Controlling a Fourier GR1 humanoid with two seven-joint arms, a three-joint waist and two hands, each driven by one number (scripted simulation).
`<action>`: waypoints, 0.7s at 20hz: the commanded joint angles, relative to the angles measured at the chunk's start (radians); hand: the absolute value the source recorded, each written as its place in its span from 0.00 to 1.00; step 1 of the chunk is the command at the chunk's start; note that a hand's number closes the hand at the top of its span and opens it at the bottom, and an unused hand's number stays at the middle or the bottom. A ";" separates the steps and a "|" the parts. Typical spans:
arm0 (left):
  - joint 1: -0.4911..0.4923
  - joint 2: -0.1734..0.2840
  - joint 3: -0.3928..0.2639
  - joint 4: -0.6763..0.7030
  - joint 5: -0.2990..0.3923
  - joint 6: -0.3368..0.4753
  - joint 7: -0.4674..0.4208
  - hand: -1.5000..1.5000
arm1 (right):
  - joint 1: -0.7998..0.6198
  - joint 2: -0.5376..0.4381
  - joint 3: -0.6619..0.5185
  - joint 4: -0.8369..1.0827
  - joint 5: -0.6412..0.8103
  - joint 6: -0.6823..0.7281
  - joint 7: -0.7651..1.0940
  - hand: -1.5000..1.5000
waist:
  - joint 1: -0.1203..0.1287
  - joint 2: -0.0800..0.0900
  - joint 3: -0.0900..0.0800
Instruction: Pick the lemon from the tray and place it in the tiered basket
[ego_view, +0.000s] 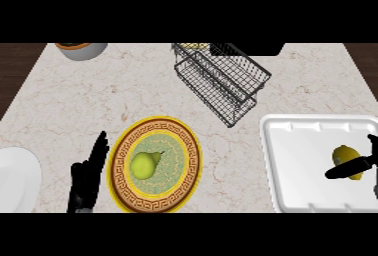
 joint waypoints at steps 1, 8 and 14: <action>-0.020 -0.002 0.021 -0.007 -0.017 -0.005 0.010 0.50 | -0.050 -0.004 -0.048 0.069 -0.018 0.078 0.031 0.00 | 0.000 0.000 0.000; 0.019 -0.036 0.019 -0.037 -0.053 -0.005 0.013 0.50 | -0.033 0.064 -0.069 0.140 0.024 0.036 -0.034 0.00 | 0.001 0.000 0.000; 0.057 -0.058 0.032 -0.042 -0.069 -0.033 -0.005 0.50 | -0.013 0.093 -0.088 0.204 0.089 -0.004 -0.150 1.00 | 0.001 0.000 0.000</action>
